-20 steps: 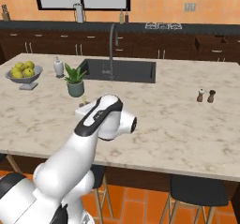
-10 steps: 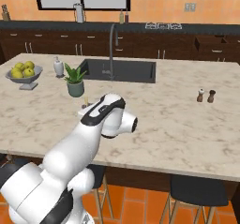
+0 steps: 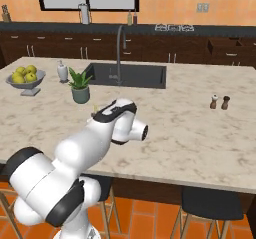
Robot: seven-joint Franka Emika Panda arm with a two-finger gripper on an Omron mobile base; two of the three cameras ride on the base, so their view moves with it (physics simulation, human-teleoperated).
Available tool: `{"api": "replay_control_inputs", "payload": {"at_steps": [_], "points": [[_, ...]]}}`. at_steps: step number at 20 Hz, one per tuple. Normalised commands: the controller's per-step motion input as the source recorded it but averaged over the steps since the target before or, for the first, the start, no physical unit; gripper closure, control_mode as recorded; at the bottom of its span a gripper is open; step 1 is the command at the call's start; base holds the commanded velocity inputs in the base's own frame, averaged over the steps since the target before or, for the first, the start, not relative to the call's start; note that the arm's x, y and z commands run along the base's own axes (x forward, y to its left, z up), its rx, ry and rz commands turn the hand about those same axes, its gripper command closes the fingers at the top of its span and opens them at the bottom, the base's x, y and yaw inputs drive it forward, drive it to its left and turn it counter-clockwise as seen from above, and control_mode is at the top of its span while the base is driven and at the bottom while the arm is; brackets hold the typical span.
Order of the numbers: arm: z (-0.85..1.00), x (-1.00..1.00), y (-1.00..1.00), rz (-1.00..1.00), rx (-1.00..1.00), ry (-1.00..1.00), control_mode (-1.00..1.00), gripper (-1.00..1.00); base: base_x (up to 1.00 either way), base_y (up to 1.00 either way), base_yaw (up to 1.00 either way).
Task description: Take a straw from the drawer in front and place it inside the glass cup on the dining counter.
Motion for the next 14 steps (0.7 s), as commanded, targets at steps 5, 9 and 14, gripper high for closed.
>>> {"api": "replay_control_inputs", "payload": {"at_steps": [5,9,14], "points": [[-0.17,0.38,-0.02,0.00,0.00,0.00,-1.00,1.00,0.00,0.00,0.00],[-0.20,0.33,0.00,0.00,0.00,0.00,-1.00,1.00,0.00,0.00,0.00],[-0.26,0.10,0.00,0.00,0.00,0.00,-1.00,1.00,0.00,0.00,0.00]]}}
